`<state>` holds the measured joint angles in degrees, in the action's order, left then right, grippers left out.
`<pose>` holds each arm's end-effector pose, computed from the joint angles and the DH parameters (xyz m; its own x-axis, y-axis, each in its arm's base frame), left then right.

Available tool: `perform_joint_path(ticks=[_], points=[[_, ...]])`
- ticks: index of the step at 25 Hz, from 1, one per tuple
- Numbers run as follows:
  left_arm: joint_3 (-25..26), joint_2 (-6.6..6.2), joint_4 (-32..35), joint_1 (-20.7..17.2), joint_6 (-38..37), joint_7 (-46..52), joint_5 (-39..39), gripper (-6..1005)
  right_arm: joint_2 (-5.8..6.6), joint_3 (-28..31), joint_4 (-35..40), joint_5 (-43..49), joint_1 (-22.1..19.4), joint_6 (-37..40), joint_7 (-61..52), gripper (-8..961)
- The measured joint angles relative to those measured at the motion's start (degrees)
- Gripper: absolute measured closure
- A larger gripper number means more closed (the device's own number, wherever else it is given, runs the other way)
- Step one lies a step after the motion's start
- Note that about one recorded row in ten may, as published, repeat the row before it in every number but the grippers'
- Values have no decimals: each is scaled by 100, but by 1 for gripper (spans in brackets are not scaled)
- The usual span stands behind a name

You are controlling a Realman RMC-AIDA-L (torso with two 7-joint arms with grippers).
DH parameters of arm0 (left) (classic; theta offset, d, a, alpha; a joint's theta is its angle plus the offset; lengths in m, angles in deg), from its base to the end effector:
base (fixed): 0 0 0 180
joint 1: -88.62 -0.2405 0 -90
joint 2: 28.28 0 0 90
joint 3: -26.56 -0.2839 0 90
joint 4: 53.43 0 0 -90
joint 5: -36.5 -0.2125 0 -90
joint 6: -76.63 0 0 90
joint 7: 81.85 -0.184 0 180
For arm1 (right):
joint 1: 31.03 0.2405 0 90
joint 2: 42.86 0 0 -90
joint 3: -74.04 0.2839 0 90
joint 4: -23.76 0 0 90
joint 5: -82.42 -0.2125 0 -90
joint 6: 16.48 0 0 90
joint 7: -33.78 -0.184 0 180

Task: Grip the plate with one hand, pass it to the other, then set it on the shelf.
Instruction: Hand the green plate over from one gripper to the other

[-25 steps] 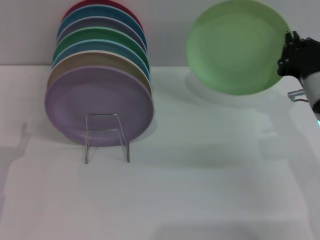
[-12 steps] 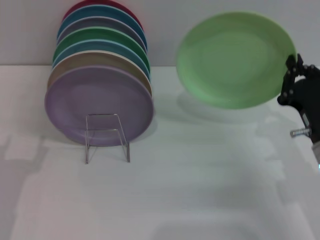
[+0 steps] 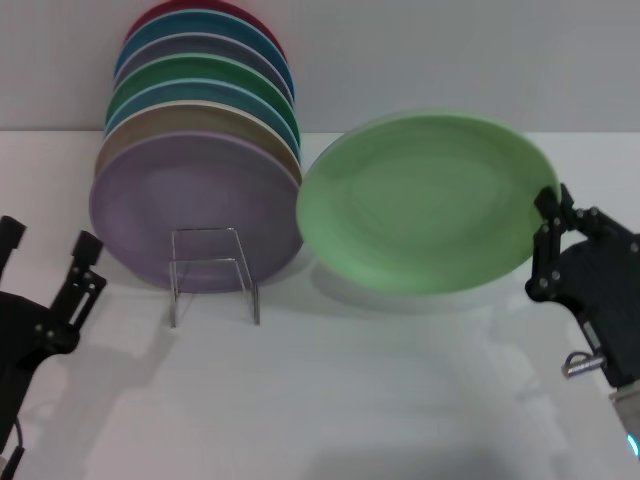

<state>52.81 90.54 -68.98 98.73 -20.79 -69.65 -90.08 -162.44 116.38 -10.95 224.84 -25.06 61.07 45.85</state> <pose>-0.3061 0.2579 -0.0353 0.4980 -0.2891 0.8176 0.7280 -0.3730 -0.5753 0.2697 0.2861 -0.0653 0.7029 0.3053 -0.6424 -0.5845 -0.2667 -0.7663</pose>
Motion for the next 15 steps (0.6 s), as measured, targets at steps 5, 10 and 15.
perform_joint_path(ticks=[5, 10, 15], points=[[-274, -3, 13, 26, 33, -20, 1, 217, -26, -443, -181, -122, -253, 114, 146, 906], [-495, 16, -17, -1, 87, -212, 3, 218, -32, -1419, -646, -1122, -408, 248, 854, 903], [-715, 26, -202, 10, 297, -676, 2, 219, -31, -2254, -950, -2277, -321, 373, 1562, 900]])
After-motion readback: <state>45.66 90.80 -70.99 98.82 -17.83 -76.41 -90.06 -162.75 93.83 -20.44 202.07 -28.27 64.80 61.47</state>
